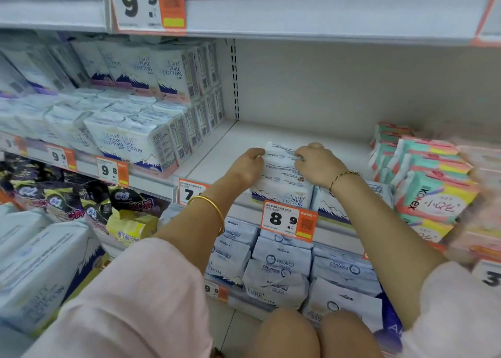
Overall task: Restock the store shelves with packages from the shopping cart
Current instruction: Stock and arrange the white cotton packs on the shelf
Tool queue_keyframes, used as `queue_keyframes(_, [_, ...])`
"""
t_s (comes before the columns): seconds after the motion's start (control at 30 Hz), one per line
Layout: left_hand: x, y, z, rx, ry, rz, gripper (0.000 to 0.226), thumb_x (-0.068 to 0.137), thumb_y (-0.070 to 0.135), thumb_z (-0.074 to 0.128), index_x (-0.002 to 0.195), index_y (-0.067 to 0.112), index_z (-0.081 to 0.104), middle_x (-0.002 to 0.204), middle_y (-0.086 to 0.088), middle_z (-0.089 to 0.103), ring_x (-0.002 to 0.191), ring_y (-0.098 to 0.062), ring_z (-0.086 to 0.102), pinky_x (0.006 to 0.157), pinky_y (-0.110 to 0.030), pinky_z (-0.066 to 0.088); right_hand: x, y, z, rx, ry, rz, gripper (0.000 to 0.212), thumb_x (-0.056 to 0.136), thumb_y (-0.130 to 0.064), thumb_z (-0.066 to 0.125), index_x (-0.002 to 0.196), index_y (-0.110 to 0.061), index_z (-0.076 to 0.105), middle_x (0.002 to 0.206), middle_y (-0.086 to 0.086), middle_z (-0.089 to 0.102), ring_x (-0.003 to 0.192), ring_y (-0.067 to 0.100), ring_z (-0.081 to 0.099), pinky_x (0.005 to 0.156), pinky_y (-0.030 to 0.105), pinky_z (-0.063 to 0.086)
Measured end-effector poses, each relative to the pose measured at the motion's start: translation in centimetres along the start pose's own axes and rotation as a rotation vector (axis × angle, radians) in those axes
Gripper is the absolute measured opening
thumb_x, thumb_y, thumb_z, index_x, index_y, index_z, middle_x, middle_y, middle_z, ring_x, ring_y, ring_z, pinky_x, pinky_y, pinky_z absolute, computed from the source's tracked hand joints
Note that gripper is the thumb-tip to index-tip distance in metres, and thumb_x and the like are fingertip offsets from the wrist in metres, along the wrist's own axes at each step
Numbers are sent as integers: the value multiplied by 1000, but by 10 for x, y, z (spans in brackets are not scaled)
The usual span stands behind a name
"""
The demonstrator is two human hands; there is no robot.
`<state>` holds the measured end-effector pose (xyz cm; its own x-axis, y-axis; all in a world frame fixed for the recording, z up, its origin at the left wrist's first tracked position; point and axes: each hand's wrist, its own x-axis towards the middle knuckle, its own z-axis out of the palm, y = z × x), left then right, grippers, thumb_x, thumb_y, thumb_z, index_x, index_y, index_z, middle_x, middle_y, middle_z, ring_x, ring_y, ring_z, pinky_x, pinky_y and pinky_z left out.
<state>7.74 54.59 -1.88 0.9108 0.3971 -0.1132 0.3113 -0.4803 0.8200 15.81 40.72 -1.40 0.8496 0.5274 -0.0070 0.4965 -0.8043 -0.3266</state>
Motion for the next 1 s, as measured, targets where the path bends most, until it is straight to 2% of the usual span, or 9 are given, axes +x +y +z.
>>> queue_keyframes(0.1, [-15,10,-7,59,-9,-15,45,99,11,26,144,10,32,147,-15,35,133,-29,36,105,-30,31,-14,-10,-5,-83,128,-6,36,96,-21,36,128,-9,47,135,15,41,122,35,39,95,42,41])
queue_keyframes(0.2, [-39,26,-25,176,42,-21,47,98,10,31,145,9,29,147,-17,35,132,-32,38,104,-33,33,-35,-35,-8,-41,244,-108,38,96,-17,38,133,-10,45,137,15,41,125,35,37,97,42,39])
queue_keyframes(0.33, [-80,34,-67,523,41,-87,46,97,16,38,142,7,31,147,-16,34,131,-32,38,104,-36,34,-69,-82,-3,85,264,-282,38,95,-15,41,133,-10,45,137,14,40,124,34,36,99,41,40])
queue_keyframes(0.43, [-125,33,-109,759,31,-170,46,96,23,45,138,4,37,141,-16,42,126,-32,44,101,-38,38,-97,-121,8,148,263,-411,36,94,-14,44,130,-8,47,134,13,41,122,32,39,98,40,40])
queue_keyframes(0.57, [-186,12,-156,1006,55,-304,48,97,30,46,135,1,40,138,-16,46,121,-32,48,99,-38,39,-126,-165,30,251,128,-523,36,94,-11,45,130,-9,47,134,11,40,120,29,43,98,35,40])
queue_keyframes(0.67, [-214,-15,-173,1094,0,-428,51,98,37,41,136,3,41,138,-15,46,119,-31,49,100,-37,40,-144,-192,43,341,-32,-552,40,95,-9,43,134,-10,43,138,11,40,113,25,50,88,28,40])
queue_keyframes(0.8, [-227,-43,-172,1125,-66,-481,58,96,49,40,134,6,45,138,-12,46,125,-29,46,101,-38,39,-158,-221,57,405,-188,-491,40,93,-5,42,133,-3,40,123,21,53,96,31,58,81,41,49])
queue_keyframes(0.9, [-228,-55,-167,1096,-20,-469,59,92,50,48,133,8,42,135,-14,45,118,-29,51,97,-37,42,-161,-233,66,444,-275,-462,43,93,-7,46,135,-3,37,117,22,58,82,27,58,69,40,49])
queue_keyframes(1.0, [-224,-66,-168,1071,36,-471,72,83,51,61,136,12,31,137,-17,37,117,-35,48,95,-44,44,-163,-240,71,516,-334,-432,36,93,-5,46,129,0,40,119,23,57,104,36,57,87,46,48])
